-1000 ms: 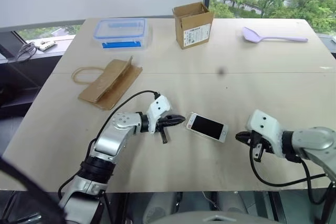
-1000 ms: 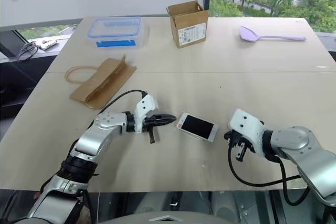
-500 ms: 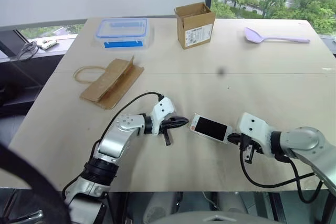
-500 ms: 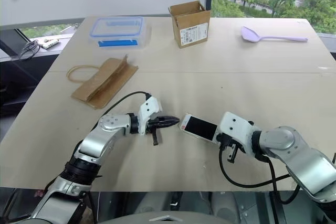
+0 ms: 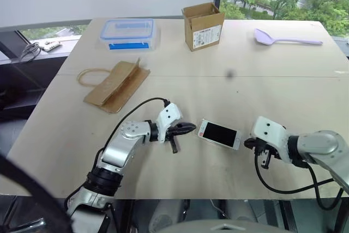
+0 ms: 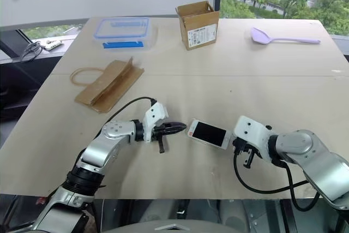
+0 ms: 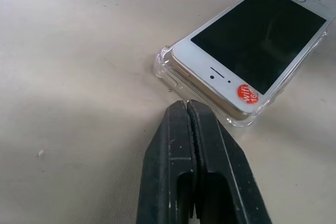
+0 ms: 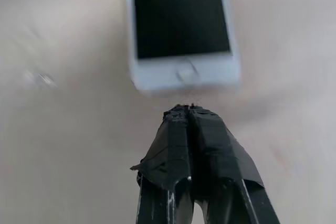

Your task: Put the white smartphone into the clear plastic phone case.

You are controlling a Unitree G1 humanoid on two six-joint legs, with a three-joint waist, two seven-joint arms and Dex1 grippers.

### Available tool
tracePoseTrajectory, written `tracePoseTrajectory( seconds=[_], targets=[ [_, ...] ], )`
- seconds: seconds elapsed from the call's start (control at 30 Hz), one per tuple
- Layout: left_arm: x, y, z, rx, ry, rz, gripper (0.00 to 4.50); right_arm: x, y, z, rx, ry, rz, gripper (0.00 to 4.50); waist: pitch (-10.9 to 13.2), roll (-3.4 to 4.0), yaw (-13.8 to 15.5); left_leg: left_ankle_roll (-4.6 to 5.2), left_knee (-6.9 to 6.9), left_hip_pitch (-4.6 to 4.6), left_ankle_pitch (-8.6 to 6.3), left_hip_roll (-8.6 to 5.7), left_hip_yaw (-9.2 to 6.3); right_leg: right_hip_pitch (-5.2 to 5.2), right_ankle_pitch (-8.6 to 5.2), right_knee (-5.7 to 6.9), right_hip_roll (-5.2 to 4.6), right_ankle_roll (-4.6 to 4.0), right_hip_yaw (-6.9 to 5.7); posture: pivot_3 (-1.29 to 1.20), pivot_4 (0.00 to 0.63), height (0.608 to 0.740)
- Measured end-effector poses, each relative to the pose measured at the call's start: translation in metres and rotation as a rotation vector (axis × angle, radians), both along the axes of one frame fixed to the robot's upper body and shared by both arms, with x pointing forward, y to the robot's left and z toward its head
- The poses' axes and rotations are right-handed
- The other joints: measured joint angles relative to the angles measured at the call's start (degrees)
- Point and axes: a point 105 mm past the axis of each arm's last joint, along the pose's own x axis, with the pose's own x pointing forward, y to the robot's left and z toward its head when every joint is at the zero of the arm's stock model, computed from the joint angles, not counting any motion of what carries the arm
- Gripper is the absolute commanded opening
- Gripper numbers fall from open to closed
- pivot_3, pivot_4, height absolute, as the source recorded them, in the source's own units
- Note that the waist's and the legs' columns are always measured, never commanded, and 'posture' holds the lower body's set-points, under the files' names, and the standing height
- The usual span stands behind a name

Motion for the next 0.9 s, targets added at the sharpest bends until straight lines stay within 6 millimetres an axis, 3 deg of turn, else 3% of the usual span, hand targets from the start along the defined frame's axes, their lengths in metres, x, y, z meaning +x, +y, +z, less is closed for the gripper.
tracePoseTrajectory(
  seconds=[0.23, 0.9],
  targets=[
    [0.0, 0.0, 0.0, -0.001, -0.003, -0.002, 0.02, 0.002, 0.002, -0.002, 0.002, 0.003, -0.005, 0.0, 0.0, 0.0, 0.0, 0.0, 0.0, 0.0, 0.0, 0.0, 0.01, 0.01, 0.0, -0.02, 0.0, 0.0, 0.0, 0.0, 0.15, 0.74],
    [0.0, 0.015, 0.001, 0.01, 0.005, 0.091, 0.02, 0.033, 0.04, -0.01, -0.003, -0.023, 0.135, 0.0, 0.0, -0.04, -1.5, 0.0, 0.0, 0.14, 0.0, 0.13, 0.03, 0.03, 0.04, 0.04, 0.15, -0.04, 0.07, 0.0, 0.15, 0.74]
  ],
)
